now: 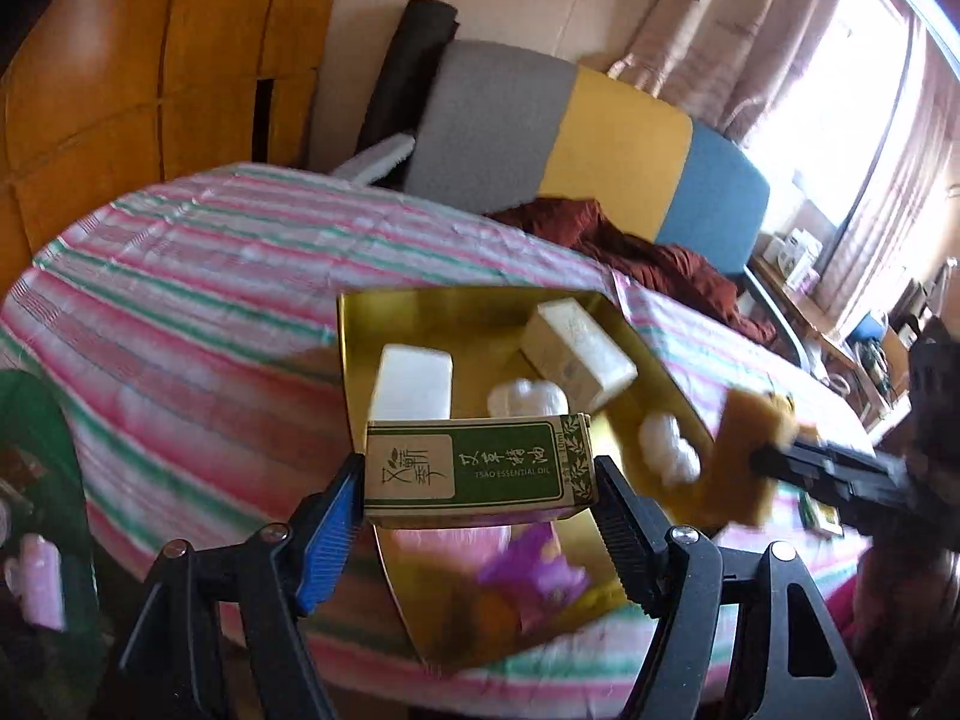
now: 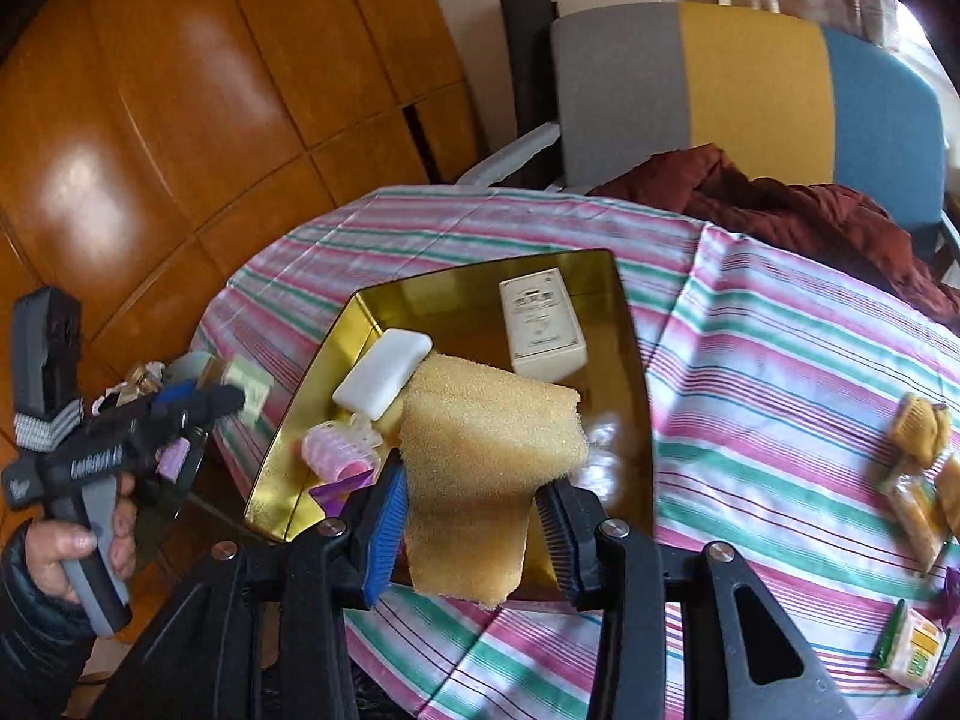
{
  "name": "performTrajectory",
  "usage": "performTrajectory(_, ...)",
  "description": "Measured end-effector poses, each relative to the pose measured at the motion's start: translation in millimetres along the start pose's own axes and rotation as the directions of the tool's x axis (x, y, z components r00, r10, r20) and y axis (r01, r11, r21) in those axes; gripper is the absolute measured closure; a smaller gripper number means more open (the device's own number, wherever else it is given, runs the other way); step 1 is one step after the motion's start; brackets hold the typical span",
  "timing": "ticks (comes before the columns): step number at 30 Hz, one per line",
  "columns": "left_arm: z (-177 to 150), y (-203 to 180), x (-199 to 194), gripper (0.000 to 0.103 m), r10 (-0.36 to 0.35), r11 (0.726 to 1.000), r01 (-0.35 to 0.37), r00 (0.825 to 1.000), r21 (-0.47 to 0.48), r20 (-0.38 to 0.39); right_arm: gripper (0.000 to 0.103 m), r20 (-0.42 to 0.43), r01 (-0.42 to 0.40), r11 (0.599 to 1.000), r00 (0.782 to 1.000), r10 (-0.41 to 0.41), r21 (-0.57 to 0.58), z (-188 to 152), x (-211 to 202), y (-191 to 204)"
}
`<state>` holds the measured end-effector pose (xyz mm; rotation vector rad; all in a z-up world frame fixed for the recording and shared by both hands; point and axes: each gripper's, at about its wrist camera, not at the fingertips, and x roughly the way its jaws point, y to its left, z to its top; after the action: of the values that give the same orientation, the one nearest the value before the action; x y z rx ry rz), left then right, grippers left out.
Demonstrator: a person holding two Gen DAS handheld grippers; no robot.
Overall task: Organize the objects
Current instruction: 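Carry the green box and yellow sponge into the gold tray and open both grippers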
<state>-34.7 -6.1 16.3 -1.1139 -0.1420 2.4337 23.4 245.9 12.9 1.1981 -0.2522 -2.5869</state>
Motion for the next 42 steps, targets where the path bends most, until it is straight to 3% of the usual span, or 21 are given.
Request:
performTrajectory(3, -15.4, -1.5, 4.2, 0.025, -0.017, 1.000, 0.017, 0.999, 0.003, -0.034, 0.062, -0.015, 0.001, 1.000, 1.000, -0.001, -0.009, 3.8, 8.1, 4.4)
performTrajectory(7, -22.8, -2.1, 10.4, 0.010, -0.036, 0.999, 0.035, 0.997, -0.025, -0.063, 0.062, -0.030, 0.009, 1.000, 0.999, -0.010, -0.028, 13.1, 17.5, 11.0)
performTrajectory(16, -23.1, 5.1, 15.5, 0.011, -0.023, 0.998, 0.020, 0.999, -0.052, -0.045, 0.062, -0.051, 0.002, 0.999, 0.999, -0.003, -0.033, 59.7, 60.4, 20.8)
performTrajectory(19, -27.9, -1.9, 23.6, 0.014, -0.075, 0.996, 0.072, 0.995, -0.042, -0.068, 0.061, -0.045, 0.012, 1.000, 0.999, -0.013, -0.020, 83.7, 77.7, 24.8)
performTrajectory(22, -32.4, -10.6, 30.5, 0.014, -0.083, 0.997, 0.082, 0.993, -0.012, -0.086, 0.053, -0.054, 0.029, 0.999, 0.998, -0.030, -0.022, 102.6, 96.5, 28.2)
performTrajectory(24, -34.1, -12.0, 35.0, 0.014, -0.107, 0.994, 0.105, 0.989, -0.016, -0.106, 0.034, -0.066, 0.032, 0.999, 0.997, -0.033, -0.019, 109.9, 105.7, 29.0)
performTrajectory(25, -34.7, -11.4, 36.0, 0.013, -0.103, 0.995, 0.101, 0.988, -0.018, -0.111, 0.033, -0.066, 0.043, 0.999, 0.997, -0.044, -0.012, 111.2, 107.8, 28.3)
performTrajectory(30, -33.5, 0.3, 30.7, 0.013, -0.095, 0.994, 0.090, 0.990, -0.055, -0.104, 0.033, -0.071, 0.034, 0.999, 0.997, -0.033, 0.016, 100.9, 104.6, 22.3)
performTrajectory(34, -26.1, 3.0, 20.3, 0.011, -0.066, 0.996, 0.062, 0.996, -0.061, -0.056, 0.033, -0.089, 0.038, 0.999, 0.995, -0.035, 0.029, 80.8, 98.6, 19.9)
performTrajectory(42, -8.4, -1.1, 8.9, 0.007, 0.074, 0.995, -0.074, 0.997, -0.061, 0.010, 0.033, -0.066, 0.088, 0.996, 0.994, -0.087, 0.017, 40.2, 70.1, 18.0)
